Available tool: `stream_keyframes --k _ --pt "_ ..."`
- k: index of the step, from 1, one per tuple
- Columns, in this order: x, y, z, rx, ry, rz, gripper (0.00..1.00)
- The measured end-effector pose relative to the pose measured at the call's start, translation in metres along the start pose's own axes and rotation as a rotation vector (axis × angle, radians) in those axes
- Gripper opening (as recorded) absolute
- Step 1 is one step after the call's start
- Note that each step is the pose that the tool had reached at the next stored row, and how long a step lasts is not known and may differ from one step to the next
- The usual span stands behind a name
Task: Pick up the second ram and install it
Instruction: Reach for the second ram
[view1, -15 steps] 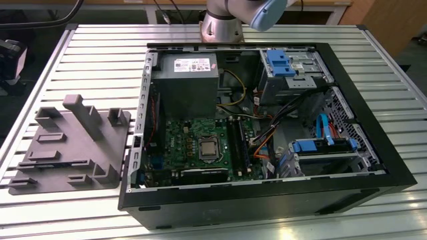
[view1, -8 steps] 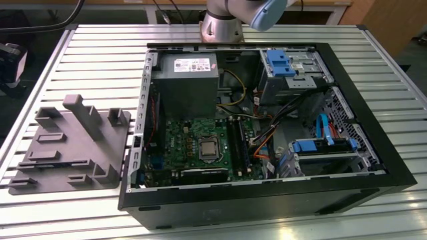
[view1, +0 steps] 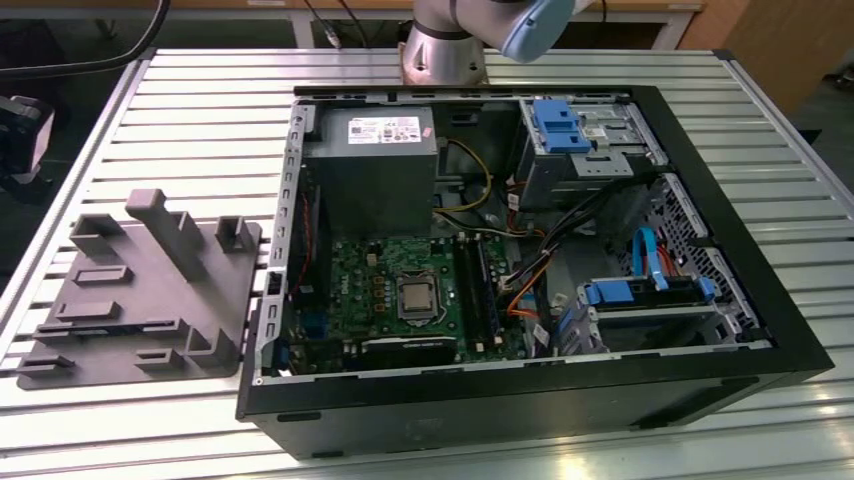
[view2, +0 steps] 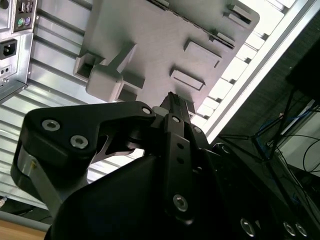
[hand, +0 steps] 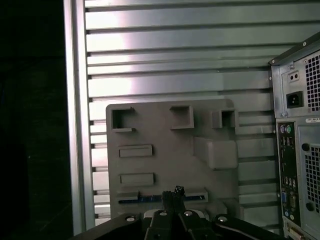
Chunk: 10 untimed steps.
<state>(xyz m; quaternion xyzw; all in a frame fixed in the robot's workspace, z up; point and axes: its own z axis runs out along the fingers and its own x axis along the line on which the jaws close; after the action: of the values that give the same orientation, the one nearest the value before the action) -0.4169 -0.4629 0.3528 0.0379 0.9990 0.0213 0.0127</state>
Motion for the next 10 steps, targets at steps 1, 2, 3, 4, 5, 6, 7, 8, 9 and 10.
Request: stream_keyframes --k 1,2,3,4,5,6,7,8,9,10 --pt "0.0001 -0.0005 0.0004 -0.0001 0.0000 0.000 0.11" --pt "0.0001 -0.0010 0.0007 0.0000 0.0001 0.000 0.11" --pt "0.0002 -0.0016 0.0012 -0.0001 -0.0001 0.000 0.11" --pt "0.0002 -0.0022 0.0015 -0.0001 0.0000 0.000 0.11" --pt "0.0003 -0.0028 0.0019 -0.0001 0.0000 0.000 0.11" --pt "0.0004 -0.0034 0.0023 -0.0001 0.0000 0.000 0.11" --pt "0.0004 -0.0041 0.0026 -0.0001 0.0000 0.000 0.11" --pt "0.0005 -0.0047 0.0030 0.0000 0.0001 0.000 0.11" --pt "0.0005 -0.0053 0.0033 -0.0001 0.0001 0.000 0.11" --pt "0.0005 -0.0059 0.0037 -0.0001 0.0000 0.000 0.11"
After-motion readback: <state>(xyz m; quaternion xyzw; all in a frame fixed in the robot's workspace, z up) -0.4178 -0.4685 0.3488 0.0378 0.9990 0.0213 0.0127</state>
